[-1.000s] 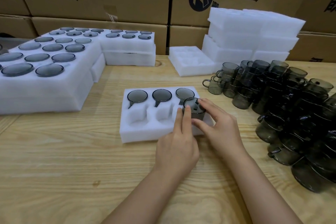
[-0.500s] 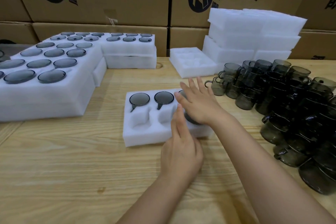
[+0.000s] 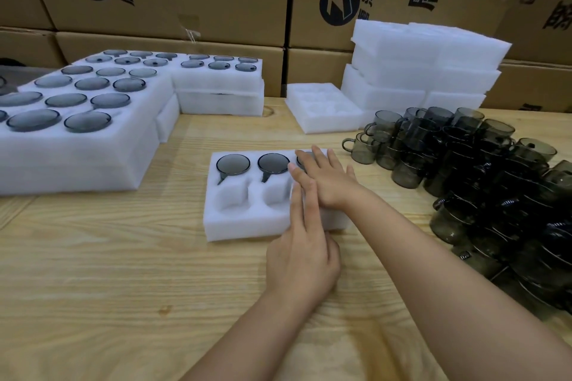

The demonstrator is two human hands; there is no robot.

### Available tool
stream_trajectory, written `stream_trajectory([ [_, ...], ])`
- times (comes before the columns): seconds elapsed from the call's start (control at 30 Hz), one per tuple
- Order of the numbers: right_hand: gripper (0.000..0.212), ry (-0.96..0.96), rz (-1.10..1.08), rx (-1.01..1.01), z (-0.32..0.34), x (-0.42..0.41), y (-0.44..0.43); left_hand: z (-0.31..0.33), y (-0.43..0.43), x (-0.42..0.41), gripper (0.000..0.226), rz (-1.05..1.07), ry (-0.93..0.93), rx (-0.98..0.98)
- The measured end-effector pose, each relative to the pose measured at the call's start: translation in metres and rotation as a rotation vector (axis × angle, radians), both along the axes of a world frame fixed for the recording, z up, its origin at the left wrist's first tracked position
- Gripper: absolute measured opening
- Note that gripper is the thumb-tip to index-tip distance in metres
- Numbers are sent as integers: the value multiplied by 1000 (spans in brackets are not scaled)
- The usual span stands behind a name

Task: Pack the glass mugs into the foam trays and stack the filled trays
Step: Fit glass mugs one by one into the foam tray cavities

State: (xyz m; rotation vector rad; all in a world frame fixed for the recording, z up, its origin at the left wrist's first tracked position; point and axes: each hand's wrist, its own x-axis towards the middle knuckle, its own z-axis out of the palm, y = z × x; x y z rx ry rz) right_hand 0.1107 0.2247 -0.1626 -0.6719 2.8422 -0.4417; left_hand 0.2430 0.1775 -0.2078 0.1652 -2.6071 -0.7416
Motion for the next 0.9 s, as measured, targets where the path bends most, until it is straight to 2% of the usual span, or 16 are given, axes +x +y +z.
stream_trajectory([
  [0.1,60,-29,19,-119,-1,-5,3,5,-4,0,77,23,36,-16],
  [0.2,47,-84,-107,-616,-1,-11,8,8,-7,-3,64,53,72,-54],
  [0.23,44,-58,-199,-747,1,-16,12,8,-8,-5,62,59,79,-80],
  [0.27,42,34,-272,-783,4,-22,18,8,-9,-6,61,63,80,-83],
  [0.33,38,265,-367,-680,10,-42,34,6,-11,-10,63,68,70,-52],
  [0.4,31,393,-426,-549,19,-64,49,5,-12,-12,65,72,62,-46],
  [0.43,28,414,-454,-479,22,-74,56,5,-12,-12,66,73,62,-57],
  [0.6,48,423,-500,-140,35,-108,73,3,-13,-15,69,66,92,-60],
  [0.7,41,392,-512,-72,37,-117,73,1,-13,-15,71,60,114,-51],
  [0.8,19,423,-519,-68,36,-119,73,2,-13,-15,71,68,140,-27],
  [0.9,18,432,-532,-151,37,-111,69,3,-13,-13,68,46,148,11],
])
